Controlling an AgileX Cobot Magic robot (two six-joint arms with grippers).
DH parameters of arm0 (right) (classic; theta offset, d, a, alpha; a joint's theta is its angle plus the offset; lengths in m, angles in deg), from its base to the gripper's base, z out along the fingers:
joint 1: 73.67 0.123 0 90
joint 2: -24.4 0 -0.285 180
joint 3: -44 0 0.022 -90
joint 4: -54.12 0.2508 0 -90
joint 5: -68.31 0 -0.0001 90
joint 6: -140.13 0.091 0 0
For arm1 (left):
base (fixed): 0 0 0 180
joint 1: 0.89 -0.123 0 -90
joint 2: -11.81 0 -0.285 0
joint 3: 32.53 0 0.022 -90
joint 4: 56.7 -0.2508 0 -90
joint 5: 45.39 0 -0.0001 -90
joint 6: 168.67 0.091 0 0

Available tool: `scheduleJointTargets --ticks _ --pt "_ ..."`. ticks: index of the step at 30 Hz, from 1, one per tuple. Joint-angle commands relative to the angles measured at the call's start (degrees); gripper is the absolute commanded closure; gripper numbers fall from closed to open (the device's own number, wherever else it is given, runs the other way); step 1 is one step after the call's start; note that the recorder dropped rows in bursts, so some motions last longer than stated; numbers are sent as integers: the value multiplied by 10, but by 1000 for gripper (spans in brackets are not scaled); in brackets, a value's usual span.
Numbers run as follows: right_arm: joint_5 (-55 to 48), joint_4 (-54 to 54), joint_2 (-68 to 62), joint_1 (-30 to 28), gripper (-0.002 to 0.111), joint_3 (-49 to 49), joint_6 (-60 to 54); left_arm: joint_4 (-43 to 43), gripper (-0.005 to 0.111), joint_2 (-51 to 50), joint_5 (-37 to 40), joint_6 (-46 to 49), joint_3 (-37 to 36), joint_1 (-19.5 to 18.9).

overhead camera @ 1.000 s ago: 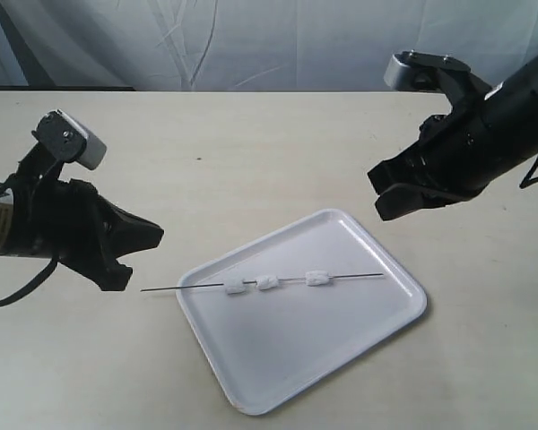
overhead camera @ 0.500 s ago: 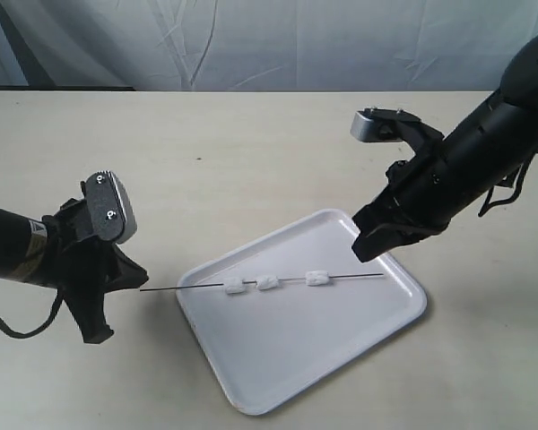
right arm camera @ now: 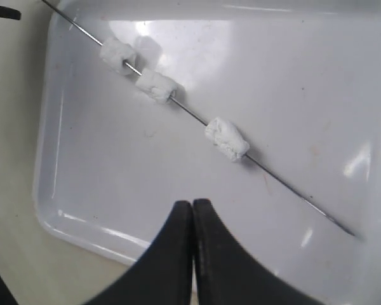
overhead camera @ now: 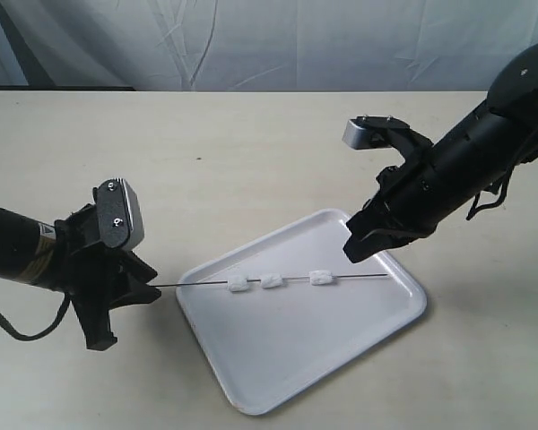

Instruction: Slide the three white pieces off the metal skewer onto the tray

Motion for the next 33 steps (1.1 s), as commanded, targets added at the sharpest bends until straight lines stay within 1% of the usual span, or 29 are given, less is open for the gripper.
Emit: scheduleJointTargets --ticks 1,5,9,14,16,20,26,33 --pt "2 3 0 0 108 -2 -5 3 74 -3 8 32 4 6" --pt "2 3 0 0 108 -2 -6 3 74 -3 19 53 10 6" --pt "2 3 0 0 108 -2 -6 3 74 -3 21 52 31 12" --pt "1 3 0 0 108 -2 -6 3 74 -3 74 44 44 54" --pt "-1 3 0 0 108 -2 -6 3 74 -3 79 35 44 64" --pt "-10 3 0 0 108 -2 -6 3 74 -3 73 8 44 66" --pt "-12 5 0 0 108 -2 -6 3 74 -3 60 7 34 66" --pt "-12 6 0 0 108 -2 -6 3 74 -3 73 12 13 67"
